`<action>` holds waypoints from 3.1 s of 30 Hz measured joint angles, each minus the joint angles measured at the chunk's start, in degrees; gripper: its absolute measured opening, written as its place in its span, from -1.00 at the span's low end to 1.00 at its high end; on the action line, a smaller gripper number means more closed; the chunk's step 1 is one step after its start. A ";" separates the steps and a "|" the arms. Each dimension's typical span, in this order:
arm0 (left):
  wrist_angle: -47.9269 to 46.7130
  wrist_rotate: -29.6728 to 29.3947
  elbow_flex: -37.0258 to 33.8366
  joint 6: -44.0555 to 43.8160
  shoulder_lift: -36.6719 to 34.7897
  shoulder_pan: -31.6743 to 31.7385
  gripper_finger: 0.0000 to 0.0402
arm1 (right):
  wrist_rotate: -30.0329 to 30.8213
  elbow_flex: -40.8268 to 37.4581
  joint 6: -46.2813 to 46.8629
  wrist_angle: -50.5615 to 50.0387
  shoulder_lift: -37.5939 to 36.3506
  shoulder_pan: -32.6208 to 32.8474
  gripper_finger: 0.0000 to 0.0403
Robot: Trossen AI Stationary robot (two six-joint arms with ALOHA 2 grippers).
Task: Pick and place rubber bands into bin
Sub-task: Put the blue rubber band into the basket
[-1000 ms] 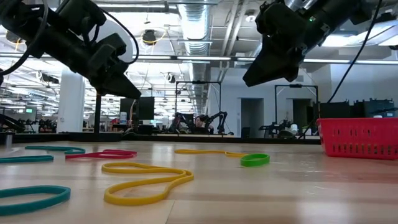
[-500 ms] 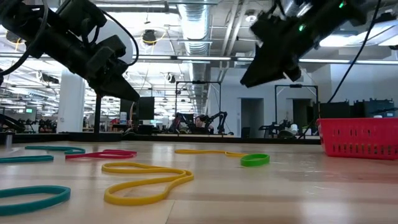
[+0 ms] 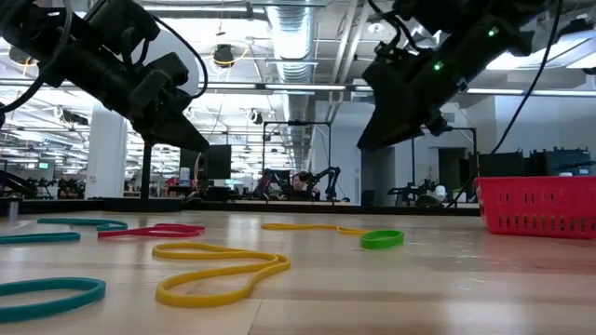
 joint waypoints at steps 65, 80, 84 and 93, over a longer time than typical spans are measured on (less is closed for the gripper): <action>-2.30 -0.02 0.03 0.01 0.02 0.00 -0.57 | -8.60 8.28 -15.43 13.04 1.92 -1.29 -0.41; -2.30 -0.02 0.04 0.02 0.02 -0.02 -0.57 | -8.63 8.26 -15.43 13.04 1.92 -1.29 -0.41; -2.30 -0.02 0.02 0.02 0.02 -0.02 -0.57 | -8.63 8.26 -15.43 13.04 1.92 -1.29 -0.41; -2.30 -0.02 0.02 0.01 0.02 -0.01 -0.57 | -8.63 8.26 -15.41 13.04 1.92 -1.29 -0.41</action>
